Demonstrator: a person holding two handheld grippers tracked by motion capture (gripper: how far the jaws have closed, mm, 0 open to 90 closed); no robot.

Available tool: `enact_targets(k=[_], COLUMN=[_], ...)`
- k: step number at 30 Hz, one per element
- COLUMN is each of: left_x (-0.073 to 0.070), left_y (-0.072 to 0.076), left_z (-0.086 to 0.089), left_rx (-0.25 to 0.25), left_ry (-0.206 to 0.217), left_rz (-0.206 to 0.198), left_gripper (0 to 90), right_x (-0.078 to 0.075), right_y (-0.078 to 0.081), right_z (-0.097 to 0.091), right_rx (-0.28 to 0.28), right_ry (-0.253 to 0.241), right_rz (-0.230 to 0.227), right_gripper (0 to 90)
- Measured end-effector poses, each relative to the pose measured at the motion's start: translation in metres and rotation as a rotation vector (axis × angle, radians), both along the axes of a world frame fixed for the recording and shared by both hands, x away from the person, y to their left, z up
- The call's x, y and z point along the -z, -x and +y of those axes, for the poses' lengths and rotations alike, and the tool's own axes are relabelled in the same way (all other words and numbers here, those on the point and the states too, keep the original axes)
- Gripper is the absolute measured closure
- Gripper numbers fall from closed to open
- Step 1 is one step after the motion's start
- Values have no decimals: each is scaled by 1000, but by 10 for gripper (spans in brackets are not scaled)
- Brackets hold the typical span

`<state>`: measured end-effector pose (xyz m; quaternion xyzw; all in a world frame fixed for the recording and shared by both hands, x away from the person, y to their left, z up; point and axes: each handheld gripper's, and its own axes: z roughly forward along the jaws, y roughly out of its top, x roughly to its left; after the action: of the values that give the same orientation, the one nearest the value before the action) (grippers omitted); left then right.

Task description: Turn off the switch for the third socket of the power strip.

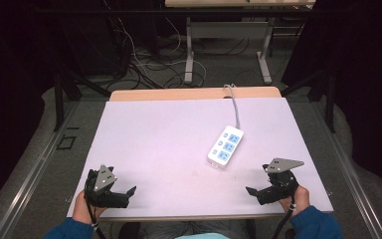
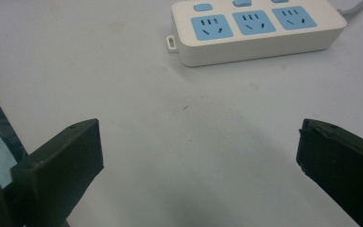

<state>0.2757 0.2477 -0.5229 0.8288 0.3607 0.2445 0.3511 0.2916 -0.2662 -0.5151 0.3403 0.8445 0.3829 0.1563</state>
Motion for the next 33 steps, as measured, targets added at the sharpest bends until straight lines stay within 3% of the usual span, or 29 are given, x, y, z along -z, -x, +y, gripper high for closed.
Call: enact_targets(k=[6,23,24,33], left_x=[0,0,0,0], left_y=[0,0,0,0], left_z=[0,0,0,0], left_rx=[-1,-2,-2,-4], left_ry=[-5,-17,-16,-16], left_rz=[0,-7,-6,-5], left_gripper=[3,3,3,3], right_x=[-1,-13,-13,-16], right_y=[-4,-20,-21,-33], right_z=[3,13,13,17], right_rx=[3,6,8,14], right_ry=[-9,4,7,-2], right_rz=[-18,-11,-27,-9], right_gripper=[10,14,14,16])
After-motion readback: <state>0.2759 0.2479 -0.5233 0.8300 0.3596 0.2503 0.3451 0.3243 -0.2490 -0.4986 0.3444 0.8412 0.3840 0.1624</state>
